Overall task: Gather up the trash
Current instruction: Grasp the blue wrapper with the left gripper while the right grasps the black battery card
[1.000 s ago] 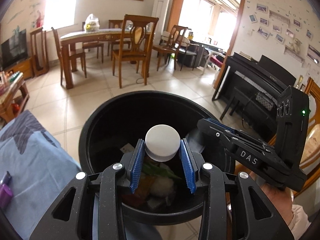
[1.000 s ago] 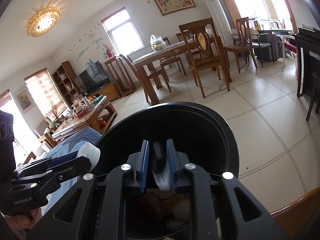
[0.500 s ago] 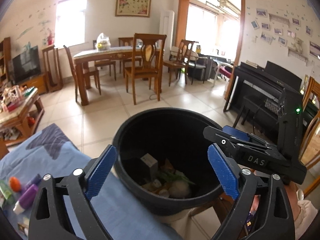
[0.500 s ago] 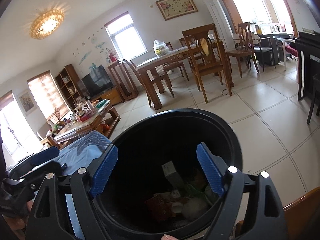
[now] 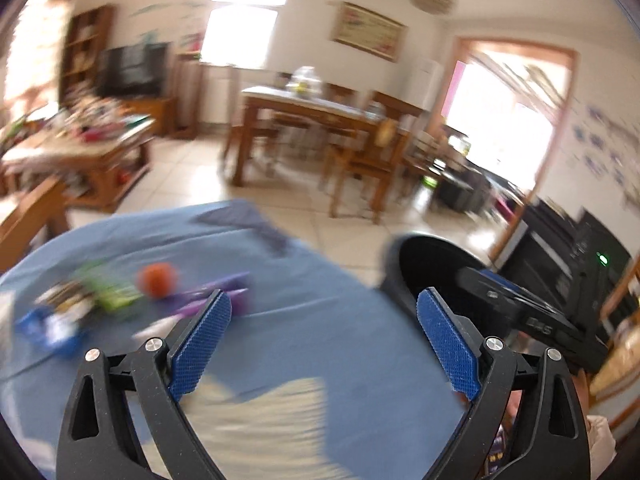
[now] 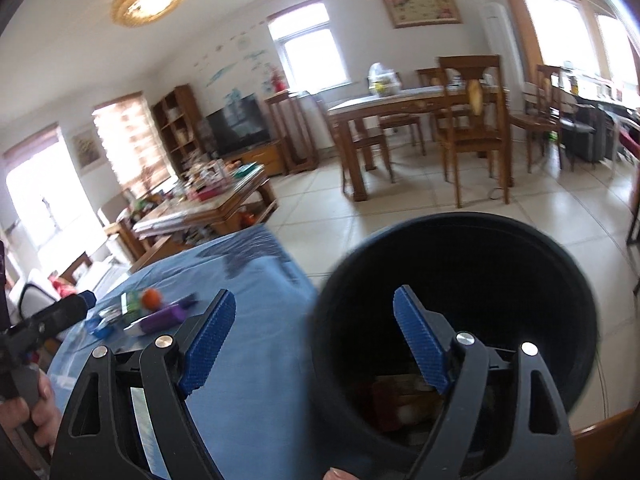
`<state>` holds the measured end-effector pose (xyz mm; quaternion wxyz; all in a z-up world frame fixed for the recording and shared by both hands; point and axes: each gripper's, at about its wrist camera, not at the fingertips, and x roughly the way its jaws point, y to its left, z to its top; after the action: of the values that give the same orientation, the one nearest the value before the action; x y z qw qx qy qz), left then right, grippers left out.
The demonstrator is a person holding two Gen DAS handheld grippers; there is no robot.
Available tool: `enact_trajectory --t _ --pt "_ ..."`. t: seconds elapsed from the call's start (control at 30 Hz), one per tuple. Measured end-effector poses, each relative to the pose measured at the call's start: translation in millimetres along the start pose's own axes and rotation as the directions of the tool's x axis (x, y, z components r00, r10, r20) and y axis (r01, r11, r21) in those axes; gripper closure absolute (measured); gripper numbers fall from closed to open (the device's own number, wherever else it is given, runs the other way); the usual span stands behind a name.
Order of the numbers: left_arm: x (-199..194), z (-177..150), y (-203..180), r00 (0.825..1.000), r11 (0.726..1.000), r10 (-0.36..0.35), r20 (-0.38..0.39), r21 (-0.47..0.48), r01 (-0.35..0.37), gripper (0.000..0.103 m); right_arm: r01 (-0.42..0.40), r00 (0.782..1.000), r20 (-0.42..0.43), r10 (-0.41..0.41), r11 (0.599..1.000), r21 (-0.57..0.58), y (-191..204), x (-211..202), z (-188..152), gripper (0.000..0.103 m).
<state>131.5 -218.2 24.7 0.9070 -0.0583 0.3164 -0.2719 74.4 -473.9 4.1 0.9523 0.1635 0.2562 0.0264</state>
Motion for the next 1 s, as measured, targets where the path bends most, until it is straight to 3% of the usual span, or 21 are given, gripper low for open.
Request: enact_trajectory --t 0.13,0.2,0.23,0.33,0.4,0.6,0.7,0.77,0.83,0.9,1.0 --pt "-39.2 -8.2 92.9 0.993 0.974 0.115 0.011 -0.198 -0.111 0.010 -0.070 0.997 -0.039 0.067 0.996 -0.063 47.4 20.7 1.7 0.022" --pt "-55.5 -14.5 138.8 0.993 0.951 0.119 0.007 -0.288 -0.112 0.022 -0.117 0.991 -0.072 0.110 0.987 -0.110 77.5 34.6 2.8 0.022" --pt "-58.7 -17.2 152.7 0.992 0.942 0.125 -0.008 -0.314 -0.121 0.036 -0.137 0.988 -0.085 0.127 0.983 -0.125 88.9 39.6 2.9 0.022" --pt "-66.9 -28.0 202.5 0.986 0.892 0.155 -0.055 -0.422 -0.164 0.037 -0.219 0.970 -0.144 0.194 0.958 -0.182 132.5 60.3 4.1 0.023" --pt "-64.5 -33.4 227.3 0.988 0.862 0.131 -0.085 -0.482 -0.156 0.040 -0.256 0.960 -0.177 0.218 0.938 -0.234 161.9 71.6 3.5 0.023" --pt "-39.9 -30.7 252.3 0.992 0.831 0.015 -0.123 -0.550 -0.081 0.048 -0.325 0.937 -0.248 0.247 0.875 -0.358 236.3 104.8 -1.0 0.023" --pt "-26.1 -31.9 261.5 0.993 0.814 -0.017 -0.118 -0.578 -0.054 0.060 -0.334 0.933 -0.265 0.245 0.866 -0.373 249.3 114.8 -3.3 0.024" --pt "-13.1 -32.8 264.4 0.993 0.793 -0.030 -0.113 -0.608 -0.045 0.082 -0.338 0.929 -0.283 0.240 0.860 -0.382 253.8 120.8 -5.4 0.028" --pt "-12.5 -37.6 271.9 0.994 0.762 -0.052 -0.094 -0.647 -0.021 0.090 -0.344 0.925 -0.297 0.237 0.853 -0.392 257.9 128.5 -8.2 0.032" --pt "-20.4 -35.6 270.0 0.999 0.764 -0.023 -0.047 -0.645 -0.013 0.093 -0.352 0.921 -0.314 0.233 0.842 -0.408 262.8 134.1 -14.2 0.034" --pt "-47.3 -27.4 266.2 0.996 0.791 0.086 0.034 -0.610 -0.048 0.093 -0.372 0.914 -0.332 0.233 0.808 -0.457 278.9 139.2 -24.7 0.035"
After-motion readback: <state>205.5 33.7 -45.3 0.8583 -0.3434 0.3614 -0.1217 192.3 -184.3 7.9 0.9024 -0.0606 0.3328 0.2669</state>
